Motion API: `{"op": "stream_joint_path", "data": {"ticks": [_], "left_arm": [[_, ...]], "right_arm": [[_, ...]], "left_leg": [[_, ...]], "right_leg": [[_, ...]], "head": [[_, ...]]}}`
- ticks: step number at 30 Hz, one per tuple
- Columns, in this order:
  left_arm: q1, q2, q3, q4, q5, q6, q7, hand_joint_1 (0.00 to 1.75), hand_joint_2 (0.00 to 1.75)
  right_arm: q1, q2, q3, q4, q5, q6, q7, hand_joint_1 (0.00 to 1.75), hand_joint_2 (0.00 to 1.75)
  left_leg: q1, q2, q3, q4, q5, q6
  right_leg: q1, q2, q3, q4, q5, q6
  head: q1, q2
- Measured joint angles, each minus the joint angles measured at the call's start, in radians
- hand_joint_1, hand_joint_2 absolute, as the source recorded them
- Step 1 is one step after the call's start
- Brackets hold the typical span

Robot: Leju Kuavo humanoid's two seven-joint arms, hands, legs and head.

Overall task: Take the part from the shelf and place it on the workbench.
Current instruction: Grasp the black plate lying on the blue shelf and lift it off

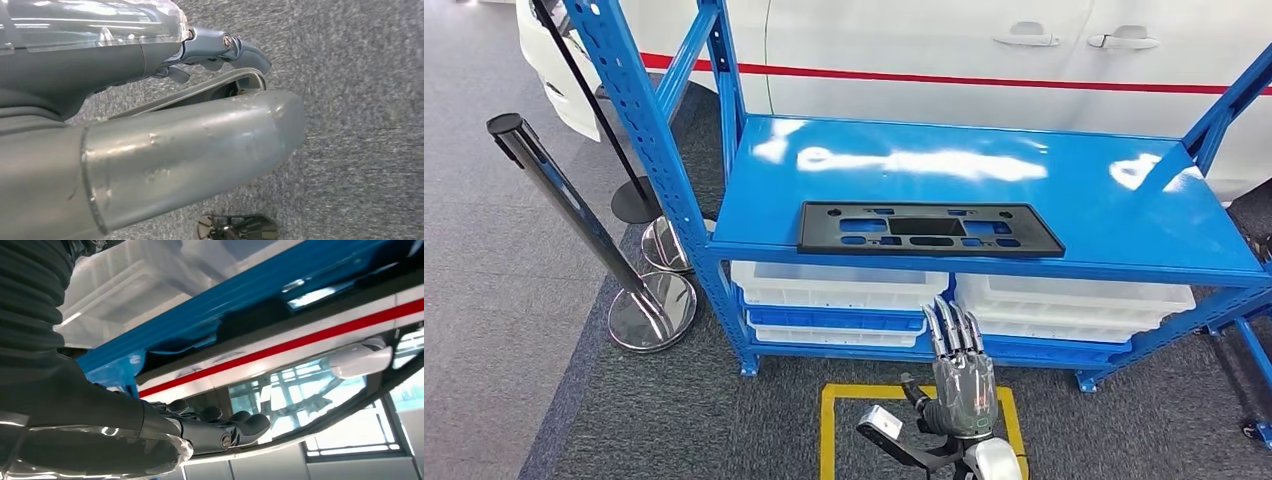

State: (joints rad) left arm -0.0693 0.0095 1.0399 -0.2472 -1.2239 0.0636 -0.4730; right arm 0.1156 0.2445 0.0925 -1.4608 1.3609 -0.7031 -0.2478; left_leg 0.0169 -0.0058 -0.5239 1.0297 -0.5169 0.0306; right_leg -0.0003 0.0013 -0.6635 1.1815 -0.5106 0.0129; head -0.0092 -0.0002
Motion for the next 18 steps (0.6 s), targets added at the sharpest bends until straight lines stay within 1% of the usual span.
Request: {"op": "stream_joint_path", "data": {"ticks": [1, 2, 3, 4, 5, 6, 7, 8, 9, 11, 12, 13, 14, 15, 16, 17, 18], "left_arm": [[-0.001, -0.002, 0.000, 0.000, 0.000, 0.000, 0.000, 0.00, 0.00], [-0.002, -0.003, 0.000, 0.000, -0.001, 0.000, 0.000, 0.00, 0.00], [-0.003, -0.004, 0.000, 0.000, -0.002, 0.000, 0.000, 0.00, 0.00], [-0.003, -0.005, 0.000, 0.000, -0.002, 0.000, -0.001, 0.00, 0.00], [-0.004, -0.005, 0.000, 0.000, -0.002, 0.000, -0.001, 0.00, 0.00], [-0.004, -0.005, 0.000, 0.000, -0.002, -0.001, -0.002, 0.00, 0.00], [-0.005, -0.005, 0.000, 0.001, -0.003, -0.001, -0.002, 0.00, 0.00], [-0.007, -0.005, 0.000, 0.001, -0.004, -0.002, -0.002, 0.00, 0.00], [-0.008, -0.005, 0.000, 0.001, -0.004, -0.002, -0.003, 0.00, 0.00], [-0.008, -0.003, 0.000, 0.001, -0.005, -0.004, -0.003, 0.00, 0.00], [-0.007, -0.002, 0.000, 0.001, -0.005, -0.005, -0.003, 0.00, 0.00], [-0.005, -0.001, 0.000, 0.001, -0.005, -0.005, -0.003, 0.00, 0.00], [-0.004, 0.000, 0.000, 0.001, -0.005, -0.006, -0.003, 0.00, 0.00], [-0.003, 0.000, 0.000, 0.001, -0.005, -0.006, -0.003, 0.00, 0.00], [-0.002, 0.001, 0.000, 0.001, -0.005, -0.006, -0.003, 0.00, 0.00], [-0.002, 0.001, 0.000, 0.001, -0.006, -0.006, -0.002, 0.00, 0.00], [-0.002, 0.002, 0.000, 0.001, -0.006, -0.006, -0.002, 0.00, 0.00]], "right_arm": [[-0.002, 0.000, 0.006, 0.000, -0.008, 0.000, -0.004, 0.00, 1.75], [-0.003, 0.000, 0.011, 0.000, -0.016, 0.000, -0.007, 0.00, 1.75], [-0.005, 0.000, 0.016, -0.002, -0.023, 0.000, -0.010, 0.00, 1.75], [-0.006, 0.000, 0.021, -0.003, -0.029, 0.000, -0.012, 0.00, 1.75], [-0.007, 0.000, 0.025, -0.005, -0.033, 0.000, -0.014, 0.00, 1.75], [-0.008, 0.001, 0.030, -0.007, -0.036, 0.000, -0.016, 0.00, 1.75], [-0.010, 0.002, 0.034, -0.008, -0.037, 0.000, -0.017, 0.00, 1.75], [-0.013, 0.003, 0.038, -0.009, -0.038, 0.000, -0.019, 0.00, 1.75], [-0.016, 0.004, 0.043, -0.010, -0.039, 0.000, -0.020, 0.00, 1.75], [-0.019, 0.005, 0.048, -0.009, -0.038, 0.000, -0.022, 0.00, 1.75], [-0.019, 0.005, 0.049, -0.009, -0.037, 0.000, -0.022, 0.00, 1.75], [-0.018, 0.005, 0.050, -0.008, -0.036, 0.000, -0.020, 0.00, 1.75], [-0.018, 0.005, 0.052, -0.008, -0.034, 0.000, -0.018, 0.00, 1.75], [-0.019, 0.005, 0.054, -0.007, -0.032, 0.000, -0.014, 0.00, 1.75], [-0.019, 0.004, 0.057, -0.007, -0.029, 0.000, -0.009, 0.00, 1.75], [-0.020, 0.004, 0.059, -0.007, -0.026, 0.000, -0.003, 0.00, 1.75], [-0.020, 0.003, 0.062, -0.007, -0.022, 0.000, 0.005, 0.00, 1.75]], "left_leg": [[-0.001, 0.000, 0.010, -0.002, -0.006, -0.002], [-0.001, -0.001, 0.017, -0.005, -0.011, -0.004], [0.000, -0.001, 0.021, -0.010, -0.015, -0.009], [-0.001, -0.001, 0.026, -0.011, -0.013, -0.015], [-0.002, 0.000, 0.032, -0.011, -0.009, -0.021], [-0.003, 0.001, 0.037, -0.005, -0.009, -0.026], [-0.004, 0.001, 0.037, 0.016, -0.011, -0.028], [-0.003, 0.000, 0.023, 0.048, -0.021, -0.031], [-0.002, 0.001, -0.004, 0.097, -0.039, -0.033], [-0.001, 0.001, -0.080, 0.206, -0.086, -0.041], [0.000, 0.001, -0.113, 0.239, -0.101, -0.044], [0.001, 0.001, -0.133, 0.244, -0.097, -0.048], [0.002, 0.001, -0.136, 0.216, -0.068, -0.051], [0.004, 0.001, -0.123, 0.161, -0.020, -0.053], [0.004, 0.002, -0.106, 0.102, 0.023, -0.052], [0.003, 0.003, -0.093, 0.052, 0.042, -0.049], [0.001, 0.004, -0.085, 0.024, 0.050, -0.043]], "right_leg": [[0.005, 0.000, 0.017, -0.057, 0.034, -0.011], [0.011, -0.001, 0.031, -0.103, 0.050, -0.023], [0.016, 0.000, 0.038, -0.128, 0.055, -0.034], [0.020, 0.001, 0.042, -0.136, 0.049, -0.043], [0.019, 0.002, 0.052, -0.150, 0.052, -0.051], [0.016, 0.003, 0.067, -0.164, 0.060, -0.056], [0.012, 0.002, 0.083, -0.176, 0.061, -0.059], [0.008, 0.001, 0.098, -0.185, 0.061, -0.061], [0.006, 0.000, 0.109, -0.192, 0.059, -0.061], [0.006, 0.000, 0.118, -0.194, 0.050, -0.061], [0.006, 0.002, 0.123, -0.192, 0.043, -0.060], [0.006, 0.003, 0.129, -0.190, 0.035, -0.057], [0.005, 0.004, 0.137, -0.188, 0.026, -0.054], [0.004, 0.004, 0.147, -0.185, 0.017, -0.050], [0.003, 0.004, 0.156, -0.181, 0.007, -0.045], [0.003, 0.005, 0.161, -0.177, -0.002, -0.039], [0.005, 0.005, 0.163, -0.173, -0.011, -0.032]], "head": [[0.000, 0.000], [0.000, 0.000], [0.001, 0.000], [0.001, 0.000], [0.002, 0.000], [0.002, 0.000], [0.002, 0.000], [0.002, 0.000], [0.001, 0.000], [0.001, 0.000], [0.001, 0.000], [0.001, 0.000], [0.001, 0.000], [0.001, 0.000], [0.001, 0.000], [0.001, 0.000], [0.001, 0.000]]}}
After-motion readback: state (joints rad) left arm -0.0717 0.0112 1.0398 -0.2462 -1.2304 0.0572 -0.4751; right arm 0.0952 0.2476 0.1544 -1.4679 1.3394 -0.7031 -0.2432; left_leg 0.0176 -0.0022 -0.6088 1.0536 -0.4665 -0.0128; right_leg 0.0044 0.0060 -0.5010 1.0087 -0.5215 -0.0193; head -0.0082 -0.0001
